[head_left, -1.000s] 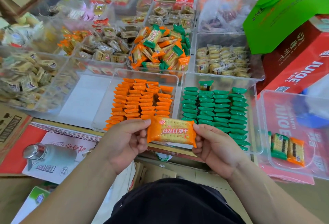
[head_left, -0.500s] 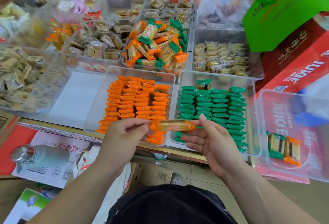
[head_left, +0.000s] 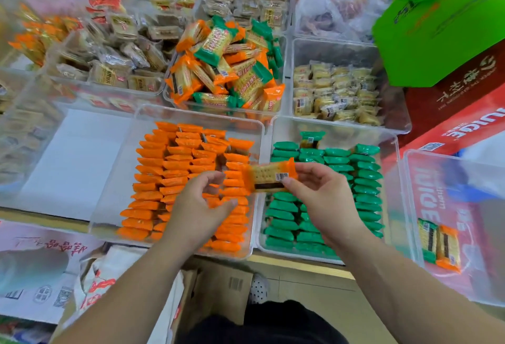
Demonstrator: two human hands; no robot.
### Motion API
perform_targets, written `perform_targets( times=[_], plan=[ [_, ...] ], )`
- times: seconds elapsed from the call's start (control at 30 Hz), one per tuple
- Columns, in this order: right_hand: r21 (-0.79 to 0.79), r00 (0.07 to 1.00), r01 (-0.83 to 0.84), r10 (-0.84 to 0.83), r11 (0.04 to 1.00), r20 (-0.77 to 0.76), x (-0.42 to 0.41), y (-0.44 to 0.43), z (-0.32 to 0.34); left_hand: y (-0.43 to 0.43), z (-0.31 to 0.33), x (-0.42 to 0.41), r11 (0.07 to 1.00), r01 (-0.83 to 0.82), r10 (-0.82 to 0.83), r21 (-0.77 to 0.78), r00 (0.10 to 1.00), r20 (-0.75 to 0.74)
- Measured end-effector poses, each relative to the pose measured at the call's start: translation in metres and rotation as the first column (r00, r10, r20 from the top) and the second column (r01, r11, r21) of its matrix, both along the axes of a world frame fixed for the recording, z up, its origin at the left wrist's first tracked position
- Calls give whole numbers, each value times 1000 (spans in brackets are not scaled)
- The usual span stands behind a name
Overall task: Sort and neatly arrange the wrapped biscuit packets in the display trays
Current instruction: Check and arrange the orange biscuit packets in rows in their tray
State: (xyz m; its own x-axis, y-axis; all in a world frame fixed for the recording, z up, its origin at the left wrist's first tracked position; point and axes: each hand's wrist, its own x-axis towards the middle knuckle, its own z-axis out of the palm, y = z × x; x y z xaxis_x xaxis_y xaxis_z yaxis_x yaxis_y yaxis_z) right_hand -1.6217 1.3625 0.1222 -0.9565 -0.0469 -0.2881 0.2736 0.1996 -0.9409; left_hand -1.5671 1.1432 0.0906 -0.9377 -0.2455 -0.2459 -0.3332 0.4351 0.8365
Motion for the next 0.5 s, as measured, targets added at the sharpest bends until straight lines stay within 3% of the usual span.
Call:
perform_targets(
  times=[0.07,0.2,0.3,0.4,0.5],
  plan=[
    [96,997,-12,20,995,-81,-24,-5,-5,-9,-20,-20,961,137,-145,-239,989,-18],
    [314,962,-57,135,948,-235,-68,-22,-13,-12,-43,-53,681,347,-354,-644,927,125],
    [462,908,-109,277,880,-314,-92,-41,-21,-9,-57,-63,531,420,-392,-736,892,226],
    [643,799,-204,505,738,-326,-106,-60,-27,-11,-65,-65,526,393,-399,-754,897,189],
    [819,702,-276,687,504,-186,-114,-75,-40,-13,-71,-64,549,376,-391,-747,905,168]
  ],
)
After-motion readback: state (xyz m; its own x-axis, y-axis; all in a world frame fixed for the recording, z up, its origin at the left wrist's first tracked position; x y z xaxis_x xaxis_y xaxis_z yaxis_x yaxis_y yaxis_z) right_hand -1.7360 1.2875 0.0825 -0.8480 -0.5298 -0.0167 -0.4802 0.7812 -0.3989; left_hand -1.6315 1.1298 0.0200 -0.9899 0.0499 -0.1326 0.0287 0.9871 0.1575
